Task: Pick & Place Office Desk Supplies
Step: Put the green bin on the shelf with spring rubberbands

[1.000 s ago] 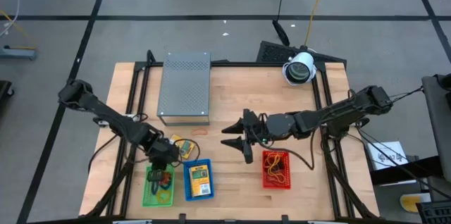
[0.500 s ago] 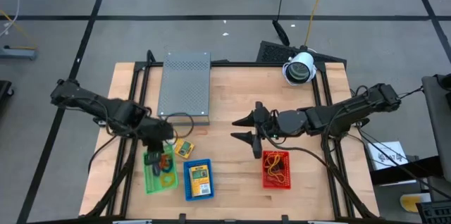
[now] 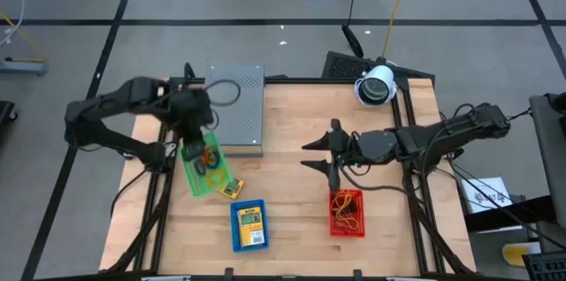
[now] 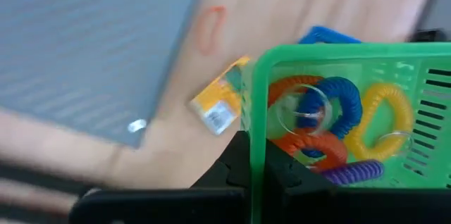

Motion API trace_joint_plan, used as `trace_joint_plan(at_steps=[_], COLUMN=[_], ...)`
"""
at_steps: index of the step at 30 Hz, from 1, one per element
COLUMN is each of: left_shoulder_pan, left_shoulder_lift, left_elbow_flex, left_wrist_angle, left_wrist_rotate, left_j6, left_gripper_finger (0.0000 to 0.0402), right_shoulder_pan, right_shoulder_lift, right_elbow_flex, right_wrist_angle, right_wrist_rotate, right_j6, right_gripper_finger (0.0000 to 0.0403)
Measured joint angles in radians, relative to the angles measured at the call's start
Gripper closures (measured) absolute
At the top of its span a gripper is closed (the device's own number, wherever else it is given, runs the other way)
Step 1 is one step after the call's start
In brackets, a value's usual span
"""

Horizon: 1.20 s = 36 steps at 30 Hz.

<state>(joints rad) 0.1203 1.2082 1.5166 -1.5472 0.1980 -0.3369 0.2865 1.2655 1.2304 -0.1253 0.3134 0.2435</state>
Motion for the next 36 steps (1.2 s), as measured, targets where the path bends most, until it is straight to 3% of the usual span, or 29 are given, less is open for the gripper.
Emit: trace_joint_plan(at_steps=[7,12,16,23,30,36], left_shoulder_pan=[0.281,0.426,0.546,0.722,0.874,0.934], left_shoulder_lift=[0.084,0.177,0.266,0.42,0.547,0.615], left_elbow_flex=[0.073,0.108,0.152,0.306,0.489,0.524], left_wrist_angle=[-0.015,-0.023,-0.023,-0.008,0.008,0.075], left_wrist_rotate=[-0.07,-0.097,-0.167,-0.177,-0.154,-0.134], left_j6=[0.067,0.213,0.224,0.259,0.173,-0.006], left_gripper_finger=[0.0401,0.0401,0.0401,0.0401,0.0401,0.0401], right_shoulder_pan=[-0.079,-0.139,-0.175,-0.208,-0.22,-0.235], right_shoulder_lift=[-0.018,-0.017,-0.017,-0.017,-0.017,-0.017], right_elbow_flex=[0.0,0.0,0.0,0.0,0.0,0.0], right_wrist_angle=[-0.011,-0.02,-0.02,-0.032,-0.075,-0.089], right_wrist_rotate=[0.0,0.0,0.0,-0.003,-0.005,-0.004], right_j6=[-0.006,-0.013,-0.004,-0.003,-0.035,-0.047], right_gripper_finger=[0.0222,0.0222,0.0222,0.0222,0.0222,0.0222])
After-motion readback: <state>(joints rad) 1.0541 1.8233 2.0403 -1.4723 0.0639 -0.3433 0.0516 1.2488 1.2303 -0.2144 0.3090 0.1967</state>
